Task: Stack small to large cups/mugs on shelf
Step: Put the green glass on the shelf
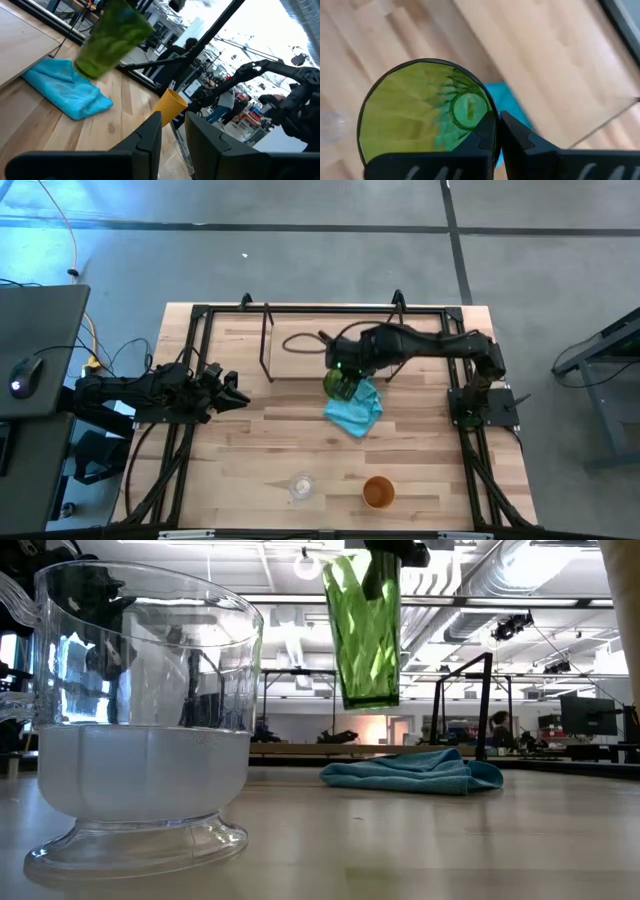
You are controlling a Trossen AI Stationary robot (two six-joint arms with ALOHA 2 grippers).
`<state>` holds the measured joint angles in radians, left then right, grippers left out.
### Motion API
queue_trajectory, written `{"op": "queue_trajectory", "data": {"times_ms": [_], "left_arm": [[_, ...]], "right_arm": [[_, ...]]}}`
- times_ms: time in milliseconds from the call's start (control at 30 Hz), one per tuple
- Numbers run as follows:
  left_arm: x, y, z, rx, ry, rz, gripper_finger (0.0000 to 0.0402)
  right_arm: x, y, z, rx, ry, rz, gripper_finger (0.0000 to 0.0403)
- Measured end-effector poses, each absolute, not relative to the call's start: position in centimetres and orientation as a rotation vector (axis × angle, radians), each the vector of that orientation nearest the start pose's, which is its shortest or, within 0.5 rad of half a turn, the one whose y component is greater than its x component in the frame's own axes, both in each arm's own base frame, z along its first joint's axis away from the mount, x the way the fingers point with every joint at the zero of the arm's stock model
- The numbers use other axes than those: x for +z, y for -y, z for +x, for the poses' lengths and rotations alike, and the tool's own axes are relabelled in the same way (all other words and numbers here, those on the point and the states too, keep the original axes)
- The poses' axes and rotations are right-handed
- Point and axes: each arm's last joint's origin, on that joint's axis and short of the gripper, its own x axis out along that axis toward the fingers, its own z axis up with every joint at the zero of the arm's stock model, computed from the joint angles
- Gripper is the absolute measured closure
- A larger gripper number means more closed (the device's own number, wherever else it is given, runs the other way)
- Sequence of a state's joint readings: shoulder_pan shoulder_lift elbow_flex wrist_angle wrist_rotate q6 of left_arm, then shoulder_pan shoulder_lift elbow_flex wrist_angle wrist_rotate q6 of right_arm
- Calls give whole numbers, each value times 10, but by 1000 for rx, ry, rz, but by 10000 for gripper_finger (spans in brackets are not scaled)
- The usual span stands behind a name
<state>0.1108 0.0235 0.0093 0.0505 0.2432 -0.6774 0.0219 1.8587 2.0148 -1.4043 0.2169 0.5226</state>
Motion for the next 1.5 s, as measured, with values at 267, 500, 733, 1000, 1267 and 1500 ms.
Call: {"op": "queue_trajectory", "data": {"times_ms": [267,500,733,1000,1267,1500], "left_arm": [[170,-4,98,-139,-10,-661,325],[170,-4,98,-139,-10,-659,325],[170,-4,98,-139,-10,-659,325],[170,-4,98,-143,-10,-654,325],[170,-4,98,-144,-10,-652,325],[170,-4,98,-147,-11,-652,325]], "right_arm": [[364,35,353,-534,-1196,259,403],[365,67,351,-556,-1182,243,403],[366,99,346,-579,-1171,256,403],[366,126,340,-551,-1149,293,403],[368,143,337,-530,-1115,303,403],[368,156,330,-558,-1114,323,403]]}}
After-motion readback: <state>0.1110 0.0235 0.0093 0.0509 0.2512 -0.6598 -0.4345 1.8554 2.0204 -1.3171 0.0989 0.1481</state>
